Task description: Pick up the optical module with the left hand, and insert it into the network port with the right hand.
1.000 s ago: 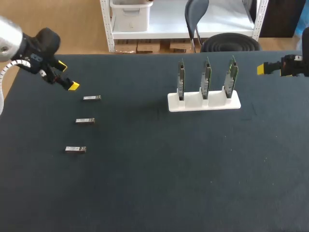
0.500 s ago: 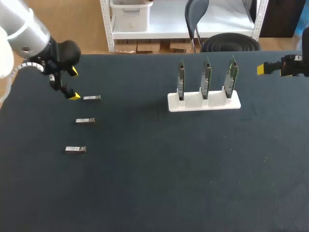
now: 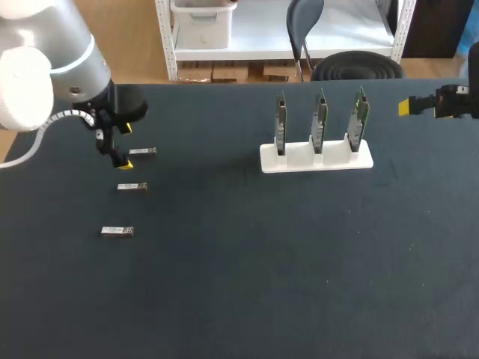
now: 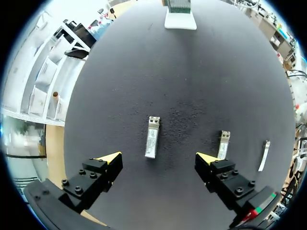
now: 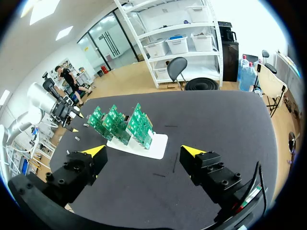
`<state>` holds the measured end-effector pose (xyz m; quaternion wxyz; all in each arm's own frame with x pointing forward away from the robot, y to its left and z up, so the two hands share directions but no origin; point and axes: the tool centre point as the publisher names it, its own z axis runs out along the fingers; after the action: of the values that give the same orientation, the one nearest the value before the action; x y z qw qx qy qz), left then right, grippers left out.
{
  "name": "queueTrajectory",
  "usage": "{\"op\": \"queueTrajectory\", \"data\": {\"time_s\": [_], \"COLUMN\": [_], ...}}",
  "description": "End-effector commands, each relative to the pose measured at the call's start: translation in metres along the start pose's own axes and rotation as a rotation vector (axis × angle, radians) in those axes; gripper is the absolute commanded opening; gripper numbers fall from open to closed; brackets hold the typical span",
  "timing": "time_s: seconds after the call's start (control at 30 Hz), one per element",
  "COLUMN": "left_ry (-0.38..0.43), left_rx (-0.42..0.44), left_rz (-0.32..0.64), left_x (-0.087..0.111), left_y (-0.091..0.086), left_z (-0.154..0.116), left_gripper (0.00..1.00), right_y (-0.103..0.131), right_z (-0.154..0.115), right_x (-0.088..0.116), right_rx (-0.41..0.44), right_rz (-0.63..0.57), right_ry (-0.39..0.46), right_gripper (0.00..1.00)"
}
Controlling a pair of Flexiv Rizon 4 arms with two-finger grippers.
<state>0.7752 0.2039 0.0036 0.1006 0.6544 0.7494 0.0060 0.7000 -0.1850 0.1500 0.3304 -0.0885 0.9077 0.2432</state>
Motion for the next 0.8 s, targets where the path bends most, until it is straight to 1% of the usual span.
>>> {"op": "queueTrajectory", "data": {"time_s": [0.03, 0.1, 0.33, 0.5, 0.57, 0.8], "left_ry": [-0.001, 0.004, 0.023, 0.031, 0.032, 0.063], "left_rx": [0.027, 0.01, 0.015, 0.024, 0.033, 0.047], "left_rz": [-0.025, -0.009, 0.017, 0.021, 0.009, 0.031], "left_x": [-0.003, -0.004, -0.003, -0.004, -0.006, -0.006], "left_y": [0.004, 0.006, 0.009, 0.012, 0.014, 0.015], "left_z": [0.002, 0.004, 0.009, 0.012, 0.014, 0.019], "left_gripper": [1.0, 1.0, 1.0, 1.0, 1.0, 1.0], "right_y": [0.0, 0.0, 0.0, 0.0, 0.0, 0.0], "right_z": [0.0, 0.0, 0.0, 0.0, 0.0, 0.0], "right_x": [0.0, 0.0, 0.0, 0.0, 0.0, 0.0], "right_rx": [0.0, 0.0, 0.0, 0.0, 0.0, 0.0], "right_rz": [0.0, 0.0, 0.0, 0.0, 0.0, 0.0], "right_ry": [0.0, 0.0, 0.0, 0.0, 0.0, 0.0], "right_gripper": [1.0, 1.0, 1.0, 1.0, 1.0, 1.0]}}
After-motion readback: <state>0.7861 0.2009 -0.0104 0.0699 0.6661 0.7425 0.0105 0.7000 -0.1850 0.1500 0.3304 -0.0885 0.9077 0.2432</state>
